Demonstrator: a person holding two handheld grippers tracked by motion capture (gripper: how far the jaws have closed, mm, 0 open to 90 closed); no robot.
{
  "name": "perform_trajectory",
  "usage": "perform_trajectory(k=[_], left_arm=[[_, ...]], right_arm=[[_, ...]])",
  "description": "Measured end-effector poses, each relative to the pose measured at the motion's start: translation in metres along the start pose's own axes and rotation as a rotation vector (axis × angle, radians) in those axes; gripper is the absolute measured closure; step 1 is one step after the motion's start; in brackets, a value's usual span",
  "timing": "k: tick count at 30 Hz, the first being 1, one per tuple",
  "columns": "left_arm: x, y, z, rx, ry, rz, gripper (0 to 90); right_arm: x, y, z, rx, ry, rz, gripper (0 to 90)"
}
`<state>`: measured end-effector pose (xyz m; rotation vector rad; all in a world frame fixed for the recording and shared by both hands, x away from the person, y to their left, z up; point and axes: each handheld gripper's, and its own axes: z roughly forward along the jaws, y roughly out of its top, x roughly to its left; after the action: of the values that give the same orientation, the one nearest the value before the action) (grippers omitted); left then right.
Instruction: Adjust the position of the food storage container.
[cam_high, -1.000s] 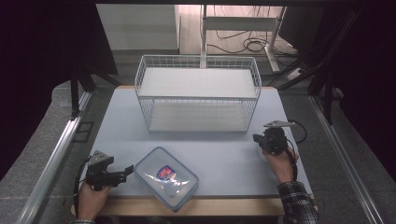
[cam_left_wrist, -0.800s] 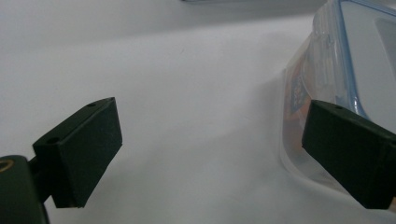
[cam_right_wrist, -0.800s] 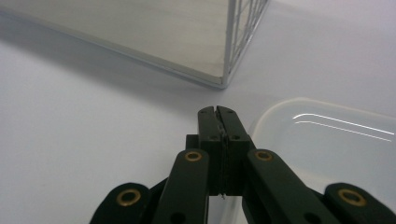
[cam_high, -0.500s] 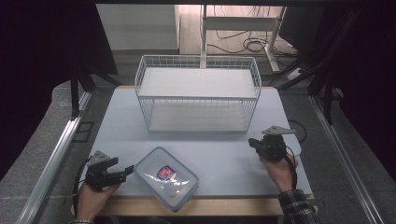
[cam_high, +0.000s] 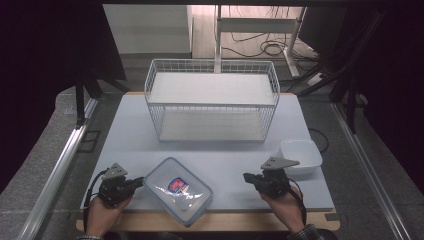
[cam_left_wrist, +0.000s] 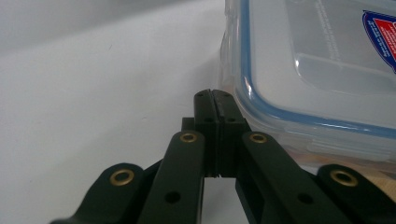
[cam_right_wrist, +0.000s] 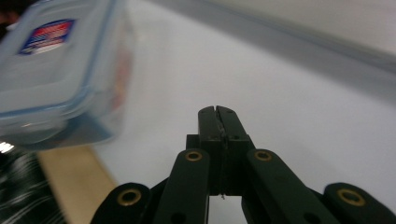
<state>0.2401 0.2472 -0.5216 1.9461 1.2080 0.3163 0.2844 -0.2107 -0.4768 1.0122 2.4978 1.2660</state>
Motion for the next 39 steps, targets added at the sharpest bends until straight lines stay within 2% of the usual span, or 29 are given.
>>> perform_trajectory(k=[2,4,5,9,11,13,15,17,21,23,29,31,33,36,38,39], left_arm=[[0.0,0.0,0.0,0.001,0.001,-0.002,89.9],[0.0,0.0,0.0,0.001,0.002,-0.008,89.9],[-0.001,0.001,0.001,0.001,0.001,-0.009,89.9],[-0.003,0.002,0.003,0.001,-0.004,-0.014,89.9],[-0.004,0.003,0.004,0.004,-0.008,-0.013,89.9],[-0.008,0.005,0.007,0.008,-0.023,-0.013,89.9],[-0.01,0.006,0.008,0.011,-0.02,-0.019,90.0],[-0.011,0.006,0.009,0.012,-0.02,-0.019,90.0],[-0.012,0.007,0.01,0.014,-0.034,-0.034,90.0],[-0.015,0.008,0.011,0.017,-0.027,-0.031,90.0],[-0.025,0.011,0.016,0.029,-0.049,-0.027,90.0],[-0.027,0.012,0.017,0.032,-0.049,-0.023,90.0],[-0.03,0.013,0.018,0.036,-0.034,-0.017,90.0],[-0.03,0.012,0.019,0.035,-0.051,-0.031,90.0],[-0.034,0.013,0.023,0.057,-0.071,-0.012,90.0],[-0.038,0.013,0.025,0.06,-0.068,-0.001,90.0]], right_arm=[[0.004,-0.001,0.001,0.007,0.014,-0.006,89.3],[0.017,-0.004,0.007,0.034,0.051,-0.031,89.3],[0.028,-0.006,0.012,0.061,0.089,-0.054,89.2],[0.047,-0.008,0.019,0.095,0.147,-0.093,89.2],[0.05,-0.008,0.021,0.1,0.156,-0.099,89.2],[0.06,-0.009,0.025,0.116,0.185,-0.112,89.2],[0.064,-0.01,0.028,0.128,0.188,-0.124,88.7],[0.065,-0.01,0.029,0.136,0.178,-0.135,88.7],[0.061,-0.011,0.028,0.136,0.189,-0.116,88.7],[0.058,-0.011,0.027,0.133,0.174,-0.11,88.7],[0.047,-0.012,0.025,0.142,0.123,-0.082,89.0],[0.048,-0.013,0.028,0.167,0.116,-0.087,89.2],[0.049,-0.014,0.028,0.168,0.109,-0.095,89.2],[0.046,-0.013,0.026,0.16,0.11,-0.087,89.2],[0.043,-0.012,0.025,0.157,0.09,-0.086,89.2],[0.041,-0.012,0.024,0.155,0.084,-0.082,89.2]])
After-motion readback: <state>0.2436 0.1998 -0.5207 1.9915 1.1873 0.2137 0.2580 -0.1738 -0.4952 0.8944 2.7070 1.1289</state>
